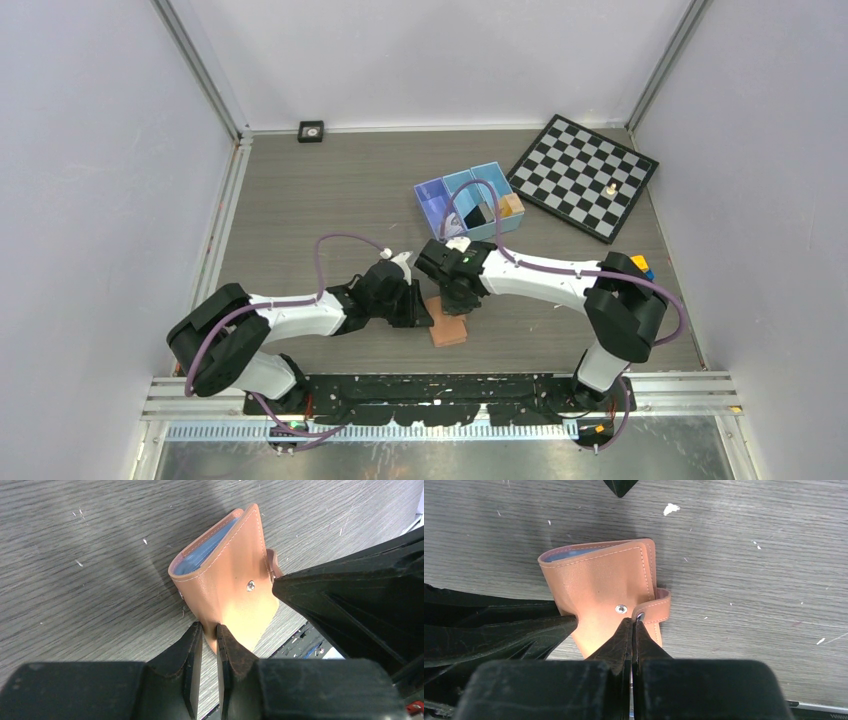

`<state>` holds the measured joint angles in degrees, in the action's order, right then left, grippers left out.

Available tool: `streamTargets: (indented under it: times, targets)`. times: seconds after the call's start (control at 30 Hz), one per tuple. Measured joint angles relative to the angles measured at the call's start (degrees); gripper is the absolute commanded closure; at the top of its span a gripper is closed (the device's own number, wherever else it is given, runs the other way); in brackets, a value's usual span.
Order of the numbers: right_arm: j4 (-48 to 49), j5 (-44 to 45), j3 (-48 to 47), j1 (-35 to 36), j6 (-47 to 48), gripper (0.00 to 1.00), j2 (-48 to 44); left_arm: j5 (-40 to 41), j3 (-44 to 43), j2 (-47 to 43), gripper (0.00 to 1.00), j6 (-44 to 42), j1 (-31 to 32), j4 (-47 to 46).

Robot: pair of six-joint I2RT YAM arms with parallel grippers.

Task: Put the credit cards into the card holder
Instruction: Close the card holder at the center of the board.

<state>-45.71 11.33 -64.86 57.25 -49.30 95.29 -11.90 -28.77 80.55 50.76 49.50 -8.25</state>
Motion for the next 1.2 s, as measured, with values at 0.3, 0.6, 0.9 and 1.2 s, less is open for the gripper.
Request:
streamTargets:
  times: [0.3, 0.6, 0.9, 1.2]
  targets:
    - [2.8, -2.8, 0.9, 0.0, 2.7, 0.99, -0.1, 0.2, 0.0, 0.0, 0.84, 0.0, 0.0, 0.0]
    - [3.7, -4.5, 0.9, 0.0, 4.1, 0.99, 0.0, 0.3, 0.0, 0.0, 0.85, 0.0, 0.0, 0.0]
    - [4.0, -5.7, 0.9, 0.0, 4.5, 0.99, 0.6, 0.3, 0.0, 0.0, 0.86, 0.0, 0.0, 0.2]
    - [4.4, -6.3, 0.9, 0.0, 4.6, 0.99, 2.0, 0.3, 0.0, 0.0, 0.86, 0.0, 0.0, 0.3]
